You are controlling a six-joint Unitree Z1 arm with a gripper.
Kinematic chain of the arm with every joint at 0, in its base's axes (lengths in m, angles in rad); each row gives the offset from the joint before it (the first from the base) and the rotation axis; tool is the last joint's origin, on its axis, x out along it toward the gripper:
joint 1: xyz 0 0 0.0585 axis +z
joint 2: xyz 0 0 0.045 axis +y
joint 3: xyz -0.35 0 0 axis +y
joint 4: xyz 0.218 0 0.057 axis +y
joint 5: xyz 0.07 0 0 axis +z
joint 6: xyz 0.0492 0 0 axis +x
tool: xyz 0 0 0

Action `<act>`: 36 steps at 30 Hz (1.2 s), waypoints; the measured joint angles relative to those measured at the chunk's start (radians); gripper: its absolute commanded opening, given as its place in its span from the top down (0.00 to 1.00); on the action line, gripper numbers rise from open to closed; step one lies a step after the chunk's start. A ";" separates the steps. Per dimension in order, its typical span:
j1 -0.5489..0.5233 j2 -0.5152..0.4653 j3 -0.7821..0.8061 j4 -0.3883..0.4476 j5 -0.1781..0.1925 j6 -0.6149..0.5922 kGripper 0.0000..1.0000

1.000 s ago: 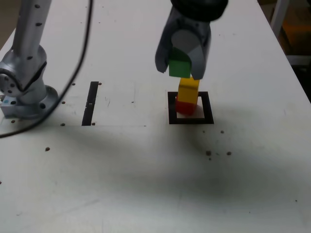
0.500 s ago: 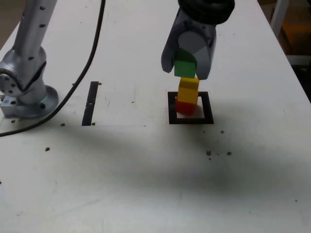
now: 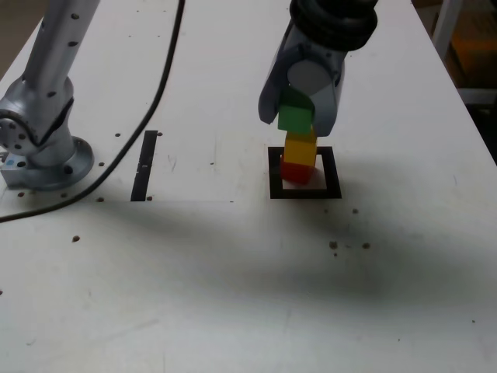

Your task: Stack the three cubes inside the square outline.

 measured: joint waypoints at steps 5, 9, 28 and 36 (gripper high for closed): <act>0.000 0.006 -0.005 0.000 0.001 0.003 0.63; 0.000 0.016 -0.009 0.000 -0.013 0.013 0.56; 0.005 0.028 -0.022 0.000 -0.005 0.024 0.19; 0.005 0.027 -0.011 0.000 0.013 0.024 0.01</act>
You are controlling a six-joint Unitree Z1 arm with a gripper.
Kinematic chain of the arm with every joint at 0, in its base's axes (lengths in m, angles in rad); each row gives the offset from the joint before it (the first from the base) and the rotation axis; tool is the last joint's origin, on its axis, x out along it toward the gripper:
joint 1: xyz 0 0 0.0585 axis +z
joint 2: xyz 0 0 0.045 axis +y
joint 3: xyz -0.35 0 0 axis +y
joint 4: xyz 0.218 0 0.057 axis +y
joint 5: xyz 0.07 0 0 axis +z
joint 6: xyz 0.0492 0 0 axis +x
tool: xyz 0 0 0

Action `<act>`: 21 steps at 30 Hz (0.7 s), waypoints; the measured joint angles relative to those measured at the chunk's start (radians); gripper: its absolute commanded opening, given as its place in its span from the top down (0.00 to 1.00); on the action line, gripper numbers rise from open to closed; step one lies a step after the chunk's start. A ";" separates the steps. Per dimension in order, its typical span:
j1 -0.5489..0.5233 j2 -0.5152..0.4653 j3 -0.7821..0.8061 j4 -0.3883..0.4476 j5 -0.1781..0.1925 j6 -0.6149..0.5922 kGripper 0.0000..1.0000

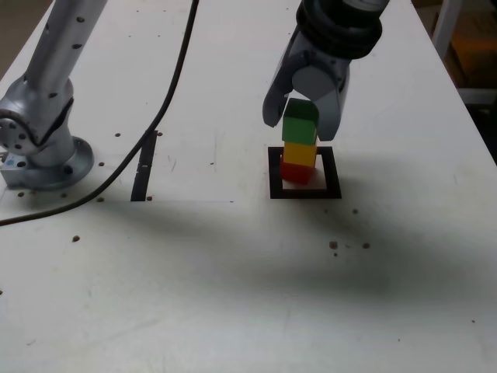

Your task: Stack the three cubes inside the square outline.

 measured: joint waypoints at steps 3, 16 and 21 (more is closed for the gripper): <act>0.000 -0.003 0.001 0.000 0.004 0.000 0.00; 0.001 -0.209 0.032 0.000 0.007 0.029 0.00; 0.001 -0.354 0.118 -0.001 0.000 0.014 0.00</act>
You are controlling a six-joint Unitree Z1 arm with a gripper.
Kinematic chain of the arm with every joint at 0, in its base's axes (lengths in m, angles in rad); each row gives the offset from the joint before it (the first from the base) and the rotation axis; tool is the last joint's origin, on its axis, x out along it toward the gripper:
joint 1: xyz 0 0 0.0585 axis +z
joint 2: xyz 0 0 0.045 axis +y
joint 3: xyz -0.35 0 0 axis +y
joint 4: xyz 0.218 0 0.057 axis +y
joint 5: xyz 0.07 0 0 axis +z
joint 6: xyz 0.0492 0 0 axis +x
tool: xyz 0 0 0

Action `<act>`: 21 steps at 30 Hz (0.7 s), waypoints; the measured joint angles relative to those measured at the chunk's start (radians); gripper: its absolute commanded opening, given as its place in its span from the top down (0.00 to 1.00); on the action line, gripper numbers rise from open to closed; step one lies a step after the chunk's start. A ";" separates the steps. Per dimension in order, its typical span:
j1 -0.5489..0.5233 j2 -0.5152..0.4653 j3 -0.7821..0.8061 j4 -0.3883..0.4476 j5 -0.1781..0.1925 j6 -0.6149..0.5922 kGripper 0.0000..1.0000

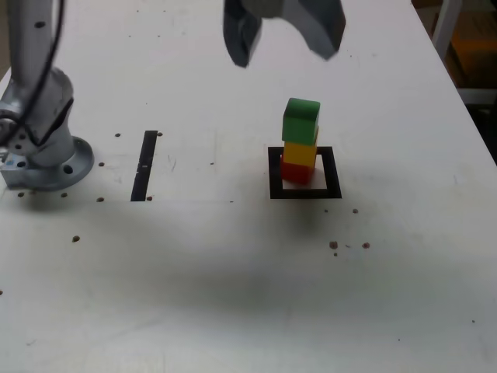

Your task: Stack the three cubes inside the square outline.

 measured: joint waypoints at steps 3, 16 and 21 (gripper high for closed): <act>0.000 -0.073 0.092 0.000 0.000 -0.004 0.00; 0.114 -0.378 0.560 -0.068 0.064 -0.055 0.00; 0.156 -0.459 0.740 -0.210 -0.011 -0.063 0.00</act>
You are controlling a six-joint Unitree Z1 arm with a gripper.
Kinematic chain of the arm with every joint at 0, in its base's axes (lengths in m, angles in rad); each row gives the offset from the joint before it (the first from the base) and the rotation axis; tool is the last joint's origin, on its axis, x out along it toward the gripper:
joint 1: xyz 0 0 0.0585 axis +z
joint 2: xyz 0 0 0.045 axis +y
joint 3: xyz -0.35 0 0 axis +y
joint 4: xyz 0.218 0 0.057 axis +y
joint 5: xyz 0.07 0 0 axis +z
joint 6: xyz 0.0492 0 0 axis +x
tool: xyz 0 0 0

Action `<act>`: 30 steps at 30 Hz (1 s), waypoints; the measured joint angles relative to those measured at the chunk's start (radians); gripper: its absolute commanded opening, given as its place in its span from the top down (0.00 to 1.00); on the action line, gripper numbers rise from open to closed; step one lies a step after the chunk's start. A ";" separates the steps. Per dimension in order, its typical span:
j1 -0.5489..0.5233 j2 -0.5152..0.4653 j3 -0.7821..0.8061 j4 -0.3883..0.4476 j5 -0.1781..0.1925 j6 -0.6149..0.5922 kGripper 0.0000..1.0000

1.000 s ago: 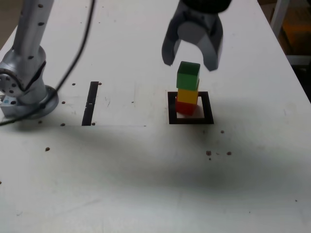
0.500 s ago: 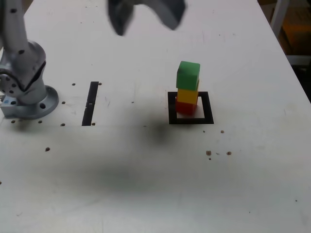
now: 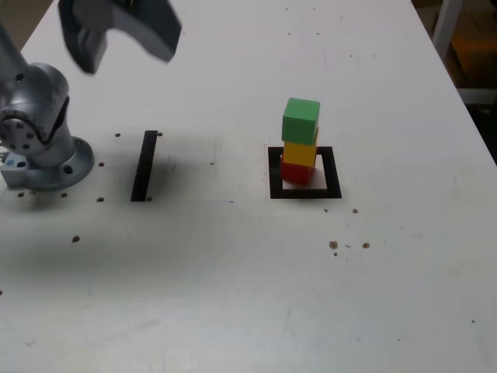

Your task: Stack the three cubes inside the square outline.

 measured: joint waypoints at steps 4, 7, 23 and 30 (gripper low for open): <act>0.005 0.022 0.137 -0.105 -0.049 -0.028 0.00; 0.002 0.028 0.251 -0.161 -0.077 -0.034 0.00; -0.081 0.190 0.346 -0.397 -0.070 -0.036 0.00; -0.088 0.190 0.354 -0.399 -0.068 -0.036 0.00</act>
